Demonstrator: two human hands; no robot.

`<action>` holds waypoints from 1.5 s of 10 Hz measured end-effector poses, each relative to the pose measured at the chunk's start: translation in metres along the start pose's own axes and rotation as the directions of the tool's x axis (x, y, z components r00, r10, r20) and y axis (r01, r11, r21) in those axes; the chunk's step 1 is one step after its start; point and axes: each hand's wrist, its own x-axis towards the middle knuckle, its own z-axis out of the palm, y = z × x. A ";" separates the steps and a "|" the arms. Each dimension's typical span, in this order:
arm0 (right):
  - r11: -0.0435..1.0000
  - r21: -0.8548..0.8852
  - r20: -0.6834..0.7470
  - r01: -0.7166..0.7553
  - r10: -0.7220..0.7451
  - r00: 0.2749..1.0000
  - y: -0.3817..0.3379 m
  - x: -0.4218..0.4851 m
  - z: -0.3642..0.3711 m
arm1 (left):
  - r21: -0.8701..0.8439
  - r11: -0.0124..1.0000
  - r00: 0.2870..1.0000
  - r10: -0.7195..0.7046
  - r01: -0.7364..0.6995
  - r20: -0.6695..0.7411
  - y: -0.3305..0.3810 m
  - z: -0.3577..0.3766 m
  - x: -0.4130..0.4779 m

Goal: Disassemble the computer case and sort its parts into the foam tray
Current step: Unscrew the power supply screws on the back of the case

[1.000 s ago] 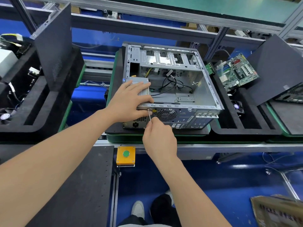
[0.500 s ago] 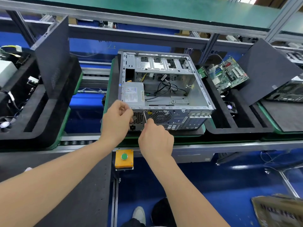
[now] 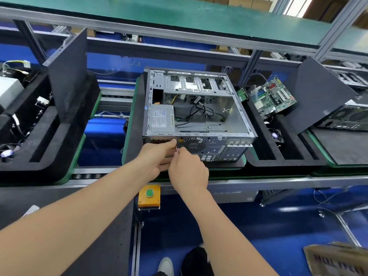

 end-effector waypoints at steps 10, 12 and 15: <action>0.972 0.235 0.082 -0.021 0.001 0.997 0.014 -0.005 -0.006 | -0.152 0.983 0.960 -0.054 0.099 0.275 -0.007 -0.015 0.019; 0.999 -0.022 -0.079 0.024 -0.026 0.997 0.011 -0.005 0.005 | -0.124 0.992 0.972 0.024 0.005 0.233 -0.011 -0.009 0.019; -0.027 0.748 0.643 -0.663 -0.214 0.735 0.037 0.006 -0.011 | -0.157 0.987 0.979 0.016 0.016 0.205 -0.008 -0.006 0.023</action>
